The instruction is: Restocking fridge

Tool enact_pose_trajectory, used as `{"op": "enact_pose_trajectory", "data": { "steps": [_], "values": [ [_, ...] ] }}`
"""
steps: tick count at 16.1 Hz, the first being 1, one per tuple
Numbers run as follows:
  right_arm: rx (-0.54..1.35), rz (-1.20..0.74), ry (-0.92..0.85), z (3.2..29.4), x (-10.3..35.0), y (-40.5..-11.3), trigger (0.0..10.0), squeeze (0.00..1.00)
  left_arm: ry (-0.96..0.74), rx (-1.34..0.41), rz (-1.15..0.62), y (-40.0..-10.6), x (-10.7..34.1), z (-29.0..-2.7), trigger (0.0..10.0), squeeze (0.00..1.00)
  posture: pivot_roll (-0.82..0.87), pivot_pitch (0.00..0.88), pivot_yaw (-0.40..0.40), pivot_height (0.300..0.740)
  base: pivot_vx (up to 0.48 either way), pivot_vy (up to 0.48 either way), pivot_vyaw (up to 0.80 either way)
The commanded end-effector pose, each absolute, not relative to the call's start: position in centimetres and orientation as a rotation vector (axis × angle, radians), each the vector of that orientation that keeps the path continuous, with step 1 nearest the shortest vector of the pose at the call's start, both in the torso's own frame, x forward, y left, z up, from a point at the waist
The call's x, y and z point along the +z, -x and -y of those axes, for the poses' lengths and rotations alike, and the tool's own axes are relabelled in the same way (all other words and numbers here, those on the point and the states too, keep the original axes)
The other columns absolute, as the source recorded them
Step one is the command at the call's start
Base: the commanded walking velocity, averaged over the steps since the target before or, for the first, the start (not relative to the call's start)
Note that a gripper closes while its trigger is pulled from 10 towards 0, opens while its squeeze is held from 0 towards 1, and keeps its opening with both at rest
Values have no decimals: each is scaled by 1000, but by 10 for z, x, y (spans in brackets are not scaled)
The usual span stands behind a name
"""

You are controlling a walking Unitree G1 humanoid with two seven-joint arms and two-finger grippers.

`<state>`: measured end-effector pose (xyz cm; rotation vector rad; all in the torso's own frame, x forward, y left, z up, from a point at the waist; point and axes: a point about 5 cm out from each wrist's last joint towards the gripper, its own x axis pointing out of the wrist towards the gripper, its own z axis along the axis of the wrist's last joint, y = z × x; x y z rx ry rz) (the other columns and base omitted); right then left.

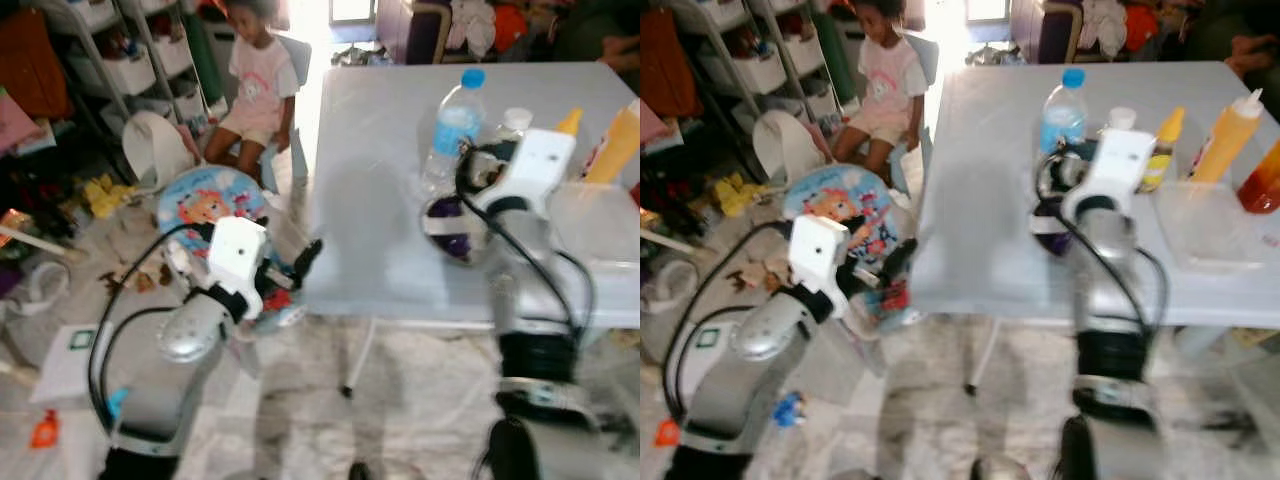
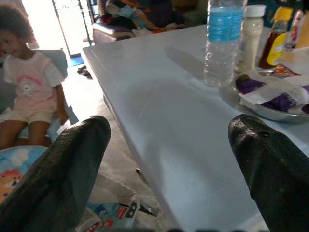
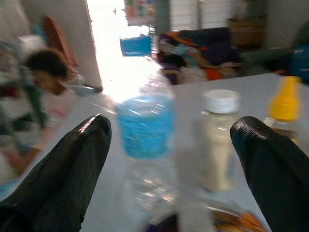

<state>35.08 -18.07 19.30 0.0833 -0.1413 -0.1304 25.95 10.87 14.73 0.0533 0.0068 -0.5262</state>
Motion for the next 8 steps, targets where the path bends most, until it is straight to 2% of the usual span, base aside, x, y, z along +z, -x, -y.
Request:
{"op": "enact_pose_trajectory", "data": {
  "steps": [1, 4, 8],
  "values": [
    [-114, 150, -128, 178, 192, -353, 10000, 0, -53, -534, 5, -261, 150, -107, 10000, 0, -32, 0, 58, 740, 0, -251, 0],
    [-101, 165, -194, 167, 184, -346, 10000, 0, -49, -536, 5, -260, 150, -106, 10000, 0, -29, 0, 63, 740, 0, -260, 0],
    [-113, 127, -240, 158, 166, -334, 10000, 0, -46, -521, 14, -260, 151, -108, 10000, 0, -35, 0, 70, 740, 0, 0, 0]
  ]
}}
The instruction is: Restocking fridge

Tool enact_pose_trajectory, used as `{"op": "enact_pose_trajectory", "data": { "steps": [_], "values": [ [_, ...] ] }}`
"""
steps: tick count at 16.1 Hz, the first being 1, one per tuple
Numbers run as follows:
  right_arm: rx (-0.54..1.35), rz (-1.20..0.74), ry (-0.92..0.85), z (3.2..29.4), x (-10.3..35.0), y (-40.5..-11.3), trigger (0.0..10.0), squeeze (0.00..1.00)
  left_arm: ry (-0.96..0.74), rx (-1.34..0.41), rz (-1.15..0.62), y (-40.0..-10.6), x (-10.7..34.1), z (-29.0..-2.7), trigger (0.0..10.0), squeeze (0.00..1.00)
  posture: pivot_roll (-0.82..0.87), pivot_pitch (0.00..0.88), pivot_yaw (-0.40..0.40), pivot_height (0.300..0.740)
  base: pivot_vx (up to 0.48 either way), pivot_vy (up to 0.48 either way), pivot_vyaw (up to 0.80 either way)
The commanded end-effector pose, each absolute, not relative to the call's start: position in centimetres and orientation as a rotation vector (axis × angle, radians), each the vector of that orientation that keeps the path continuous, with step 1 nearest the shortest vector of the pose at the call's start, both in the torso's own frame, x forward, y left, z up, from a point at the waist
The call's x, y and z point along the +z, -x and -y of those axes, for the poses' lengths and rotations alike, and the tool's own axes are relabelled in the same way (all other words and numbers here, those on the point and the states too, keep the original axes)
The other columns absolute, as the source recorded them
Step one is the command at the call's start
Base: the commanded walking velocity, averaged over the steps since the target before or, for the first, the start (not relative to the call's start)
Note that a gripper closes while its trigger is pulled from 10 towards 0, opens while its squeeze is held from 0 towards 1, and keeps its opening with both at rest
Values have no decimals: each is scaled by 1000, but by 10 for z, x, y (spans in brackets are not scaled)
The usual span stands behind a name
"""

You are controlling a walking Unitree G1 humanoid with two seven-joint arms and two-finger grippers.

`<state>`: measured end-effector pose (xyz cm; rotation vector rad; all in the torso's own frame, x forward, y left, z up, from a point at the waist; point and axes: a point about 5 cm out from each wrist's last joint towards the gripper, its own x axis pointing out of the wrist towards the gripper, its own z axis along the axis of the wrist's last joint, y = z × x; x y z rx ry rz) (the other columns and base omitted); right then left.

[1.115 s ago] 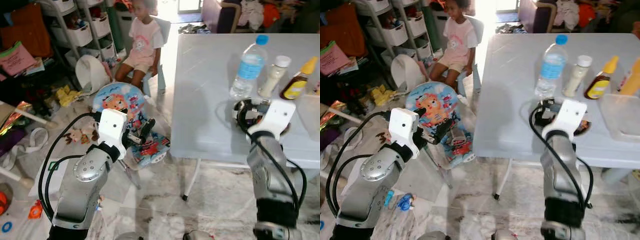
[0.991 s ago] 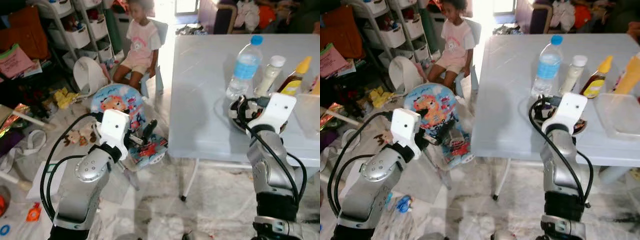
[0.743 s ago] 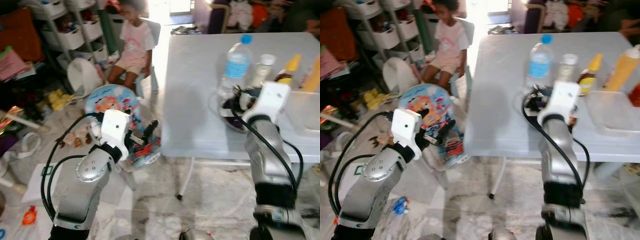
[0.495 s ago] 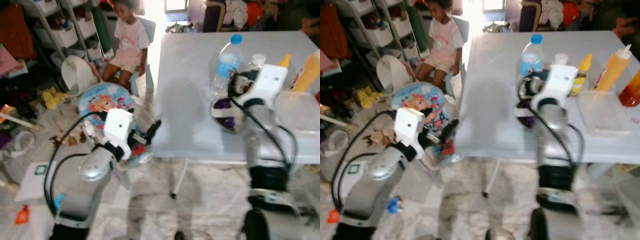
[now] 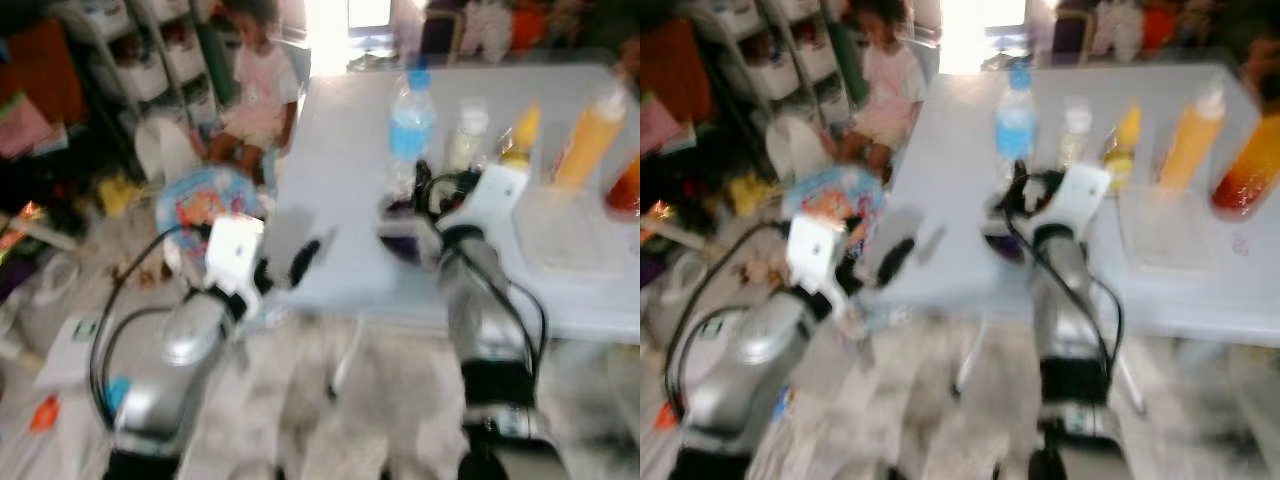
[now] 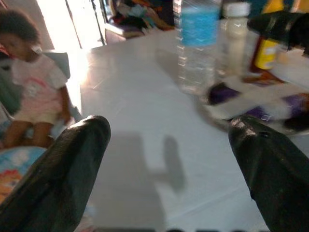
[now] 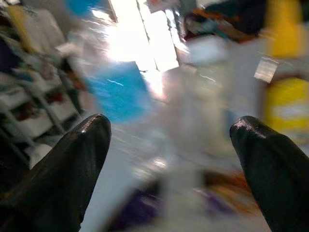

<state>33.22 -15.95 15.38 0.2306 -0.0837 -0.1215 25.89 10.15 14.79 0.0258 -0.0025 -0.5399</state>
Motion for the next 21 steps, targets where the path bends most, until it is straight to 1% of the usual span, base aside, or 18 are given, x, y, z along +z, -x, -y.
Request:
{"op": "enact_pose_trajectory", "data": {
  "steps": [1, 4, 6, 8, 12, 15, 16, 18, 19, 20, 21],
  "values": [
    [-113, 118, -246, 157, 161, -331, 10000, 0, -31, -507, 24, -261, 152, -109, 10000, 0, -36, 0, 71, 740, 0, 0, 0],
    [-130, 73, -274, 156, 151, -319, 10000, 0, -59, -375, 46, -269, 155, -121, 10000, 0, -37, 0, 72, 740, 0, 0, 0],
    [-130, 56, -272, 156, 146, -315, 10000, 0, -53, -338, 32, -271, 153, -126, 10000, 0, -38, 0, 73, 740, 0, 0, 0],
    [-143, -19, -332, 149, 134, -314, 10000, 0, -92, -261, 27, -278, 154, -136, 10000, 0, -34, 0, 78, 740, 0, 0, 0],
    [-129, -60, -395, 139, 132, -317, 10000, 0, -110, -281, 37, -279, 156, -137, 10000, 0, -22, 0, 79, 740, 0, 0, 0],
    [-90, -68, -373, 127, 134, -315, 10000, 0, -80, -323, 45, -277, 159, -135, 10000, 0, -13, 0, 77, 740, 0, 0, 0],
    [-89, -70, -339, 126, 134, -313, 10000, 0, -57, -336, 41, -276, 159, -134, 10000, 0, -13, 0, 77, 740, 0, 0, 0],
    [-21, 11, -170, 125, 143, -311, 10000, 0, -23, -368, 45, -275, 159, -128, 10000, 0, -21, 0, 75, 740, 0, 0, 0],
    [-6, 28, -118, 127, 146, -311, 10000, 0, -27, -373, 53, -275, 160, -127, 10000, 0, -23, 0, 75, 740, 0, 0, 0],
    [-32, 17, -91, 130, 145, -311, 10000, 0, -18, -385, 56, -275, 160, -126, 10000, 0, -26, 0, 75, 740, 0, 0, 0],
    [-36, 1, -153, 131, 144, -311, 10000, 0, -16, -391, 57, -276, 160, -126, 10000, 0, -30, 0, 74, 740, 0, 0, 0]
  ]
}}
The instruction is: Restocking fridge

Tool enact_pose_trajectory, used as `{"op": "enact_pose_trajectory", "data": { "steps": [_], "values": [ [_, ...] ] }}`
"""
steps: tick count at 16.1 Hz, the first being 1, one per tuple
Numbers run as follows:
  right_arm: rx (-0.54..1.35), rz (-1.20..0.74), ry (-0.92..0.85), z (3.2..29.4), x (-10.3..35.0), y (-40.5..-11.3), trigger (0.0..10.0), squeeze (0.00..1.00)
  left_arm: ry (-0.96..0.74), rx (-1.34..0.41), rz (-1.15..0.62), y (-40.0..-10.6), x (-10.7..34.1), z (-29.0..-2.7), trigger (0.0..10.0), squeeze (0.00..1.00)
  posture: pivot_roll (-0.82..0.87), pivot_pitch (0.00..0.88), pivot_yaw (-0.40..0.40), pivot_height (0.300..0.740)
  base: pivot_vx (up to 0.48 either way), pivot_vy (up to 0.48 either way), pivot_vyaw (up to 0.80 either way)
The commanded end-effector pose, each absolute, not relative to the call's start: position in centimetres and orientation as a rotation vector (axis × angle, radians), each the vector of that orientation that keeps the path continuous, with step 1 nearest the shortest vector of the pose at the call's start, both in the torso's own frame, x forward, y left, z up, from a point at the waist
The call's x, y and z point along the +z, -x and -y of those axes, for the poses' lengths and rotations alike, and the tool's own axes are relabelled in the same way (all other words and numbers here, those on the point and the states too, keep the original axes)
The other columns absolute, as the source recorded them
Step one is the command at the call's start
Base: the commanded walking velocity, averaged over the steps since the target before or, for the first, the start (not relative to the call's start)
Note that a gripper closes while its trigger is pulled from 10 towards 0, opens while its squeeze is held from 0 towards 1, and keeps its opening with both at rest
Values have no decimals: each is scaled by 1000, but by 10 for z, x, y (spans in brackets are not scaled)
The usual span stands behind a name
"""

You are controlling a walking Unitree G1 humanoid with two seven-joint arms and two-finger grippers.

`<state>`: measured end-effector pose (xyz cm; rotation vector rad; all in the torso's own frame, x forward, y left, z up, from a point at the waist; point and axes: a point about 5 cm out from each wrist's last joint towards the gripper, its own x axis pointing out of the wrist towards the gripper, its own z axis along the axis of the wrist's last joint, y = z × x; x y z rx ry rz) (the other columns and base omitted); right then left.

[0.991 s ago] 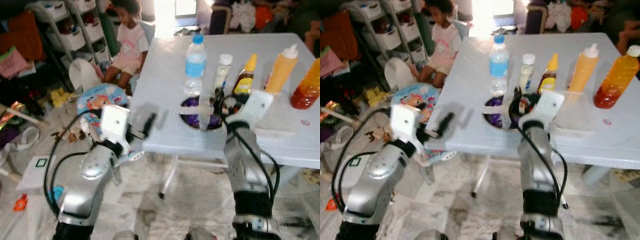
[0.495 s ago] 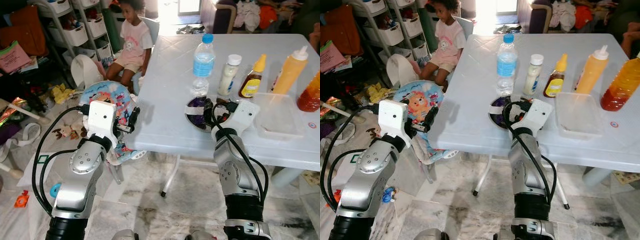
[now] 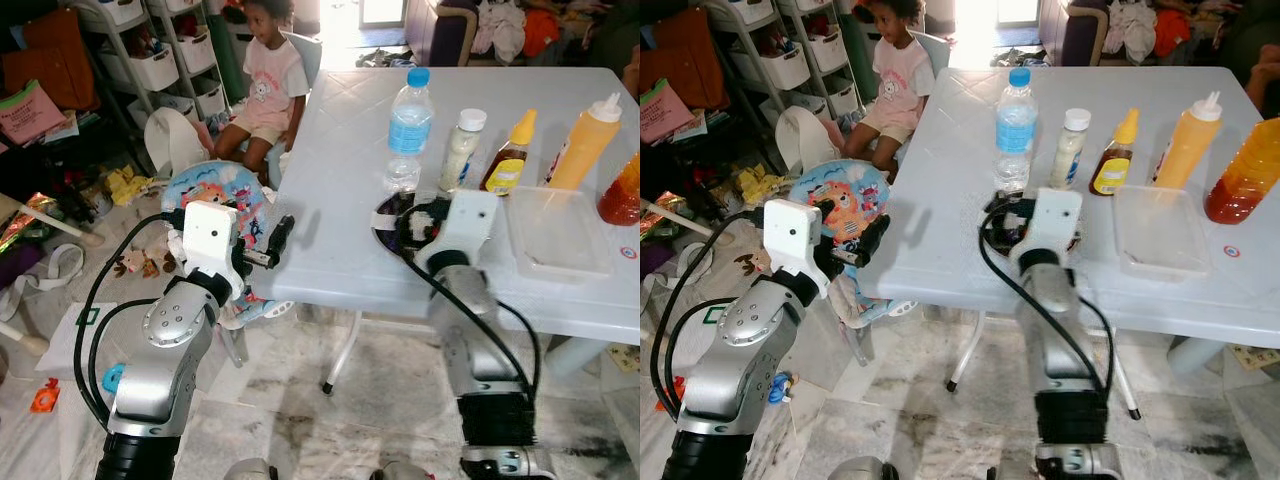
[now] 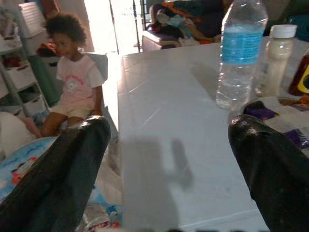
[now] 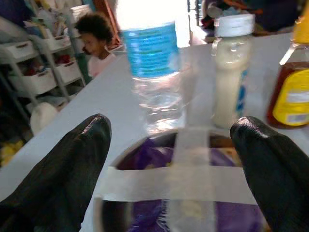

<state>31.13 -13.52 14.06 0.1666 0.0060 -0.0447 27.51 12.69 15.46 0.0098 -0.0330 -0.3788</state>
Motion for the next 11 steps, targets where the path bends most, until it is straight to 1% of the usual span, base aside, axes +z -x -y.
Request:
{"op": "enact_pose_trajectory", "data": {
  "steps": [1, 2, 3, 5, 6, 7, 8, 9, 10, 11],
  "values": [
    [-41, -10, -244, 133, 143, -311, 10000, 0, -20, -400, 62, -276, 161, -125, 10000, 0, -27, 0, 70, 740, 0, 0, 0],
    [-58, -14, -272, 135, 143, -311, 10000, 0, -24, -409, 66, -277, 161, -124, 10000, 0, -27, 0, 69, 740, 0, 0, 0],
    [-109, -22, -333, 143, 140, -309, 10000, 0, -100, -326, 69, -280, 162, -130, 10000, 0, -24, 0, 66, 740, 0, 0, 0],
    [-101, 2, -214, 147, 139, -298, 10000, 0, -69, -273, 32, -281, 158, -137, 10000, 0, -30, 0, 61, 740, 0, 0, 0],
    [-94, 13, -199, 148, 140, -296, 10000, 0, -65, -271, 31, -281, 158, -138, 10000, 0, -30, 0, 61, 740, 0, 0, 0],
    [-76, 42, -103, 150, 141, -288, 10000, 0, -60, -284, 28, -279, 156, -137, 10000, 0, -35, 0, 60, 740, 0, 0, 0],
    [-103, 75, -47, 157, 141, -280, 10000, 0, -48, -306, 22, -277, 154, -134, 10000, 0, -40, 0, 60, 740, 0, 0, 0],
    [-146, 39, -170, 166, 135, -269, 10000, 0, -34, -303, 16, -278, 153, -132, 10000, 0, -56, 0, 72, 740, 0, 0, 0],
    [-181, 17, -179, 172, 130, -261, 10000, 0, -45, -272, 15, -280, 154, -133, 10000, 0, -56, 0, 72, 740, 0, 0, 0],
    [-217, 3, -144, 175, 127, -258, 10000, 0, -46, -252, 25, -283, 155, -133, 10000, 0, -71, 0, 92, 740, 0, 0, 0]
  ]
}}
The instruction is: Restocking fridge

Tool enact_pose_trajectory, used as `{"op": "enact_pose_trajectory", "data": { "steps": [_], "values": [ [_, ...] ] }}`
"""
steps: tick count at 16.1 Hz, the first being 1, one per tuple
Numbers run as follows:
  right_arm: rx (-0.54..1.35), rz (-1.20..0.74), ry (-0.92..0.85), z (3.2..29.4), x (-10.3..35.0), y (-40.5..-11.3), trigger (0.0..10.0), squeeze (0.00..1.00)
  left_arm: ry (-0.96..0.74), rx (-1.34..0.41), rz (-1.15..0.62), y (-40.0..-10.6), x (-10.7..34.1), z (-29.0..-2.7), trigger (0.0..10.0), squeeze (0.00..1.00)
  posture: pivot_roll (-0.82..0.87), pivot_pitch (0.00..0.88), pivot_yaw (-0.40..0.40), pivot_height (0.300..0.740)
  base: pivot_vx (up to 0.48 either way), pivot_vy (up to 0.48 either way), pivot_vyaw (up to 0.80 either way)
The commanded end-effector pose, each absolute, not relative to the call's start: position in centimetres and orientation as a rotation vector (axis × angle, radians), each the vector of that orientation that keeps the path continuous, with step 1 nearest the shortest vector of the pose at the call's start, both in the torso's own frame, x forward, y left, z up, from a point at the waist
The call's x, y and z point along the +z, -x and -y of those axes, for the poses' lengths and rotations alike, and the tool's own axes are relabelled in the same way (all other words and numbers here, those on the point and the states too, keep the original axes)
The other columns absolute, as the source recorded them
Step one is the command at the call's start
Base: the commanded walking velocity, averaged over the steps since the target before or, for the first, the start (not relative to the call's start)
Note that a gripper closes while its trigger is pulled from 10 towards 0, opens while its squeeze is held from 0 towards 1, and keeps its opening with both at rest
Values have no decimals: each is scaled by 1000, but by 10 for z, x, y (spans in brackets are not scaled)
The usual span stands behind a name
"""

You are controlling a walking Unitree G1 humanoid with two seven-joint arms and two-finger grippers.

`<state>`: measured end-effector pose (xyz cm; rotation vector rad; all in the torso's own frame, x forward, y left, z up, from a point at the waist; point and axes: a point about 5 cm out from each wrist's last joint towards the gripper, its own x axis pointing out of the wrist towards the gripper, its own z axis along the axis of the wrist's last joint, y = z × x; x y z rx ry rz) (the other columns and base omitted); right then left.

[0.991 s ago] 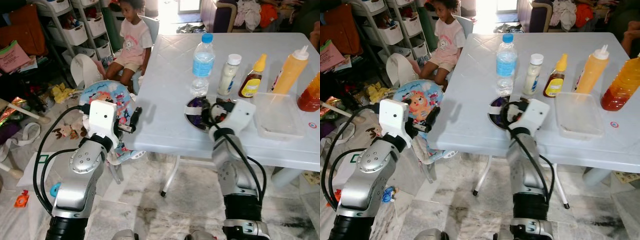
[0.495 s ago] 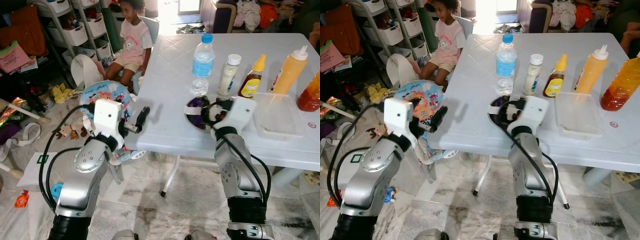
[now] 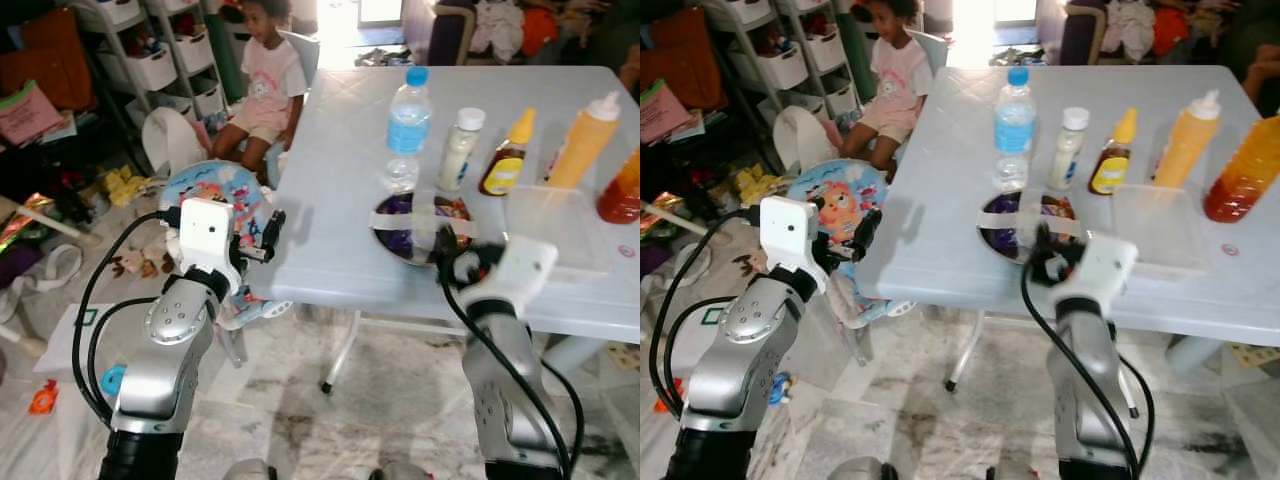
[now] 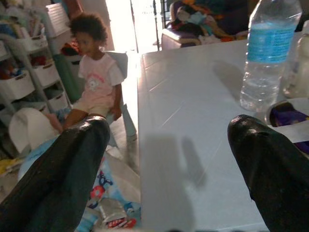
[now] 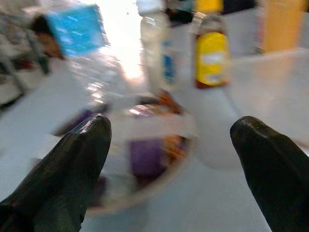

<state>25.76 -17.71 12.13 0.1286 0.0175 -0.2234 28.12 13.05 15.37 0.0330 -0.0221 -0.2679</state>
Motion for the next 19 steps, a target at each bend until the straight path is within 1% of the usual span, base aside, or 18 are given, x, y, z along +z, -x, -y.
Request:
{"op": "enact_pose_trajectory", "data": {
  "steps": [1, 2, 3, 4, 5, 7, 10, 11, 15, 19],
  "values": [
    [-234, 41, -69, 172, 138, -262, 10000, 0, -39, -267, 36, -287, 159, -131, 10000, 0, -89, 0, 116, 740, 0, 0, 0],
    [-231, 102, 41, 169, 150, -265, 10000, 0, -25, -300, 32, -288, 160, -128, 10000, 0, -101, 0, 128, 740, 0, 0, 0],
    [-220, 83, 96, 165, 148, -270, 10000, 0, -15, -336, 17, -290, 157, -124, 10000, 0, -107, 0, 136, 740, 0, 0, -725],
    [-228, 59, 63, 166, 145, -271, 10000, 0, -14, -343, 15, -290, 157, -123, 10000, 0, -111, 0, 141, 740, 0, 0, -781],
    [-279, 21, 13, 173, 140, -271, 10000, 0, -13, -346, 19, -293, 158, -120, 10000, 0, -111, 0, 140, 740, 0, 0, -775],
    [-271, 29, 27, 175, 141, -273, 10000, 0, -14, -343, 28, -295, 160, -120, 10000, 0, -108, 0, 137, 740, 0, 0, -775],
    [-275, 5, -2, 174, 142, -282, 10000, 0, -14, -351, 41, -294, 163, -121, 10000, 0, -90, 0, 128, 740, 0, 0, -796],
    [-272, -6, 17, 169, 142, -286, 10000, 0, -25, -361, 43, -292, 163, -121, 10000, 0, -86, 0, 133, 740, 0, 0, 0],
    [-241, -54, -174, 155, 136, -301, 10000, 0, -57, -384, 30, -287, 159, -121, 10000, 0, -74, 0, 136, 740, 0, 0, 0],
    [-238, -82, -240, 149, 131, -314, 10000, 0, -82, -411, 34, -285, 160, -120, 10000, 0, -52, 0, 128, 740, 0, 0, 0]
  ]
}}
